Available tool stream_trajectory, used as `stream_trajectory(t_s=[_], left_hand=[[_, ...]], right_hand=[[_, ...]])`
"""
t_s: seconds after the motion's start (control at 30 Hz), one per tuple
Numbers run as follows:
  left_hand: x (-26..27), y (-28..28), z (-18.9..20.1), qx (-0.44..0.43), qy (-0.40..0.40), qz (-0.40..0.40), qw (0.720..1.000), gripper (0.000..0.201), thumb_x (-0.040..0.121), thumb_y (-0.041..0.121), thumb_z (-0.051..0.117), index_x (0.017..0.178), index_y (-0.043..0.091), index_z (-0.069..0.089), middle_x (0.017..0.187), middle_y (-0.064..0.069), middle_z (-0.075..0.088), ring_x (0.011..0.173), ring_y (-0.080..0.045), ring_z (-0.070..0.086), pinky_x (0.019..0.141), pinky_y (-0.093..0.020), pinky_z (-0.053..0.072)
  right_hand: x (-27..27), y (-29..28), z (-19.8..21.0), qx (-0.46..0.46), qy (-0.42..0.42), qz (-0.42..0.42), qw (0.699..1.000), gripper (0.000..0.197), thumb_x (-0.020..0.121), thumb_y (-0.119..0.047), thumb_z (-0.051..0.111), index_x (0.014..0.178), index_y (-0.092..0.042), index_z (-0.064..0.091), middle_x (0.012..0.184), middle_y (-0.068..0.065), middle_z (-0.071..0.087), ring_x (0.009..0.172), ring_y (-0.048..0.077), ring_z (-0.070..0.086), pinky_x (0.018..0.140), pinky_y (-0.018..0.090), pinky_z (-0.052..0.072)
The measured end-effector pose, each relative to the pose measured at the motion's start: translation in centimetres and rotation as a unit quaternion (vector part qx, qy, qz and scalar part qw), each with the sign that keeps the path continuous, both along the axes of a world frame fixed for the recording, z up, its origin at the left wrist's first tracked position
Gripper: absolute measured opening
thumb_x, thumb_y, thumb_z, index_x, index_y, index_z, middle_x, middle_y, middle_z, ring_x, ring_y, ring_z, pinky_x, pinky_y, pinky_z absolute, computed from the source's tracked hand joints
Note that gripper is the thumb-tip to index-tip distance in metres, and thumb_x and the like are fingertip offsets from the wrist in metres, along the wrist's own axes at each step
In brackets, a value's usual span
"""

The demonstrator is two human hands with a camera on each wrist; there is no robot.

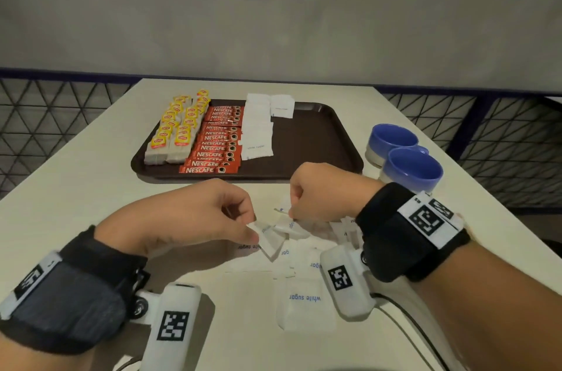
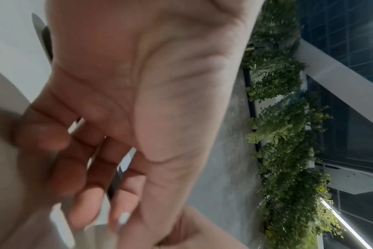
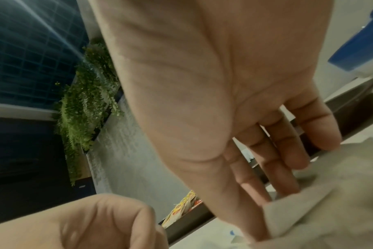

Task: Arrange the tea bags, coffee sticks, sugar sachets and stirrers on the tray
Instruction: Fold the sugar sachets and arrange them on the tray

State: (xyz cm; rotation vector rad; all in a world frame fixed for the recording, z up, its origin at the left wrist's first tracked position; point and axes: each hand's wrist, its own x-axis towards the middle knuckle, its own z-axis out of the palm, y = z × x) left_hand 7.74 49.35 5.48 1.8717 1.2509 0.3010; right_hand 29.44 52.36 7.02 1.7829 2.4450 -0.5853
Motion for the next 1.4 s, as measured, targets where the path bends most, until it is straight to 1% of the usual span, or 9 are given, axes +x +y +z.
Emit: stream_trajectory(t_s=[0.23, 0.33, 0.4, 0.6, 0.9, 1.07, 1.2, 1.3, 1.4], left_hand=[[-0.4, 0.0, 1.3, 0.050, -0.255, 0.138, 0.956, 0.035, 0.055, 0.032, 0.082, 0.069, 0.004, 0.068, 0.106, -0.021, 0.070, 0.091, -0.023, 0.066, 0.083, -0.037, 0.050], [-0.1, 0.2, 1.1, 0.048, -0.331, 0.182, 0.925, 0.017, 0.051, 0.020, 0.075, 0.059, 0.009, 0.064, 0.111, -0.008, 0.076, 0.103, -0.026, 0.069, 0.081, -0.038, 0.048], [0.2, 0.1, 1.2, 0.053, -0.375, 0.198, 0.904, 0.011, 0.053, 0.011, 0.065, 0.058, 0.005, 0.057, 0.112, -0.007, 0.078, 0.102, -0.026, 0.069, 0.069, -0.028, 0.050], [0.5, -0.1, 2.1, 0.020, -0.485, 0.218, 0.847, 0.018, 0.042, 0.010, 0.057, 0.049, 0.015, 0.042, 0.117, -0.018, 0.076, 0.108, -0.032, 0.072, 0.075, -0.038, 0.051], [3.9, 1.3, 3.5, -0.026, -0.499, 0.228, 0.836, 0.012, 0.058, 0.008, 0.047, 0.052, 0.018, 0.044, 0.113, -0.016, 0.076, 0.102, -0.035, 0.073, 0.081, -0.043, 0.056], [5.9, 1.3, 2.8, -0.011, -0.557, 0.239, 0.795, 0.014, 0.056, 0.006, 0.047, 0.046, 0.017, 0.045, 0.085, -0.016, 0.074, 0.096, -0.040, 0.066, 0.099, -0.054, 0.045], [6.2, 1.0, 1.5, -0.013, -0.528, 0.258, 0.809, 0.011, 0.062, 0.016, 0.071, 0.064, 0.006, 0.067, 0.077, -0.012, 0.065, 0.086, -0.031, 0.066, 0.091, -0.048, 0.053], [6.2, 1.0, 1.3, -0.007, -0.532, 0.274, 0.801, 0.029, 0.069, 0.017, 0.077, 0.093, 0.000, 0.077, 0.101, -0.014, 0.074, 0.094, -0.027, 0.068, 0.089, -0.042, 0.054], [6.5, 1.2, 1.0, 0.028, -0.545, 0.287, 0.787, 0.032, 0.068, -0.005, 0.071, 0.098, 0.004, 0.080, 0.101, -0.014, 0.078, 0.089, -0.023, 0.074, 0.069, -0.027, 0.059]], right_hand=[[1.3, -0.9, 0.9, -0.012, 0.202, -0.061, 0.977, 0.018, 0.099, -0.020, 0.055, 0.105, -0.004, 0.061, 0.092, 0.005, 0.064, 0.076, 0.017, 0.060, 0.072, 0.030, 0.053], [0.9, -1.8, 1.7, -0.142, 0.515, -0.134, 0.835, 0.023, 0.104, -0.017, 0.051, 0.117, 0.001, 0.056, 0.114, 0.019, 0.071, 0.095, 0.034, 0.075, 0.088, 0.043, 0.060], [0.6, -2.0, 1.9, -0.204, 0.645, -0.142, 0.723, 0.024, 0.106, -0.014, 0.044, 0.118, 0.002, 0.057, 0.114, 0.026, 0.071, 0.091, 0.044, 0.073, 0.081, 0.046, 0.060], [1.1, -1.4, 0.9, -0.231, 0.777, -0.212, 0.547, 0.011, 0.093, -0.011, 0.058, 0.092, -0.002, 0.063, 0.083, 0.013, 0.058, 0.064, 0.017, 0.054, 0.055, 0.026, 0.045], [1.0, -1.3, 0.1, -0.119, 0.781, -0.213, 0.574, 0.013, 0.087, -0.016, 0.069, 0.082, -0.006, 0.075, 0.077, 0.007, 0.069, 0.066, 0.018, 0.061, 0.058, 0.033, 0.045], [1.0, -1.9, -0.3, 0.091, 0.701, -0.184, 0.684, 0.022, 0.096, -0.013, 0.060, 0.085, -0.013, 0.078, 0.088, -0.009, 0.074, 0.082, 0.000, 0.066, 0.069, 0.028, 0.053], [0.6, -2.0, -1.1, 0.206, 0.671, -0.131, 0.700, 0.027, 0.099, -0.004, 0.056, 0.089, -0.018, 0.078, 0.096, -0.007, 0.071, 0.097, 0.004, 0.067, 0.081, 0.018, 0.053], [0.5, -1.8, -1.1, 0.198, 0.672, -0.137, 0.701, 0.028, 0.098, -0.005, 0.057, 0.090, -0.019, 0.079, 0.097, -0.009, 0.072, 0.096, -0.001, 0.065, 0.077, 0.013, 0.051], [0.4, -1.1, -1.2, 0.056, 0.711, -0.188, 0.676, 0.019, 0.094, -0.014, 0.064, 0.090, -0.020, 0.081, 0.098, -0.008, 0.076, 0.097, 0.007, 0.068, 0.076, 0.032, 0.055]])
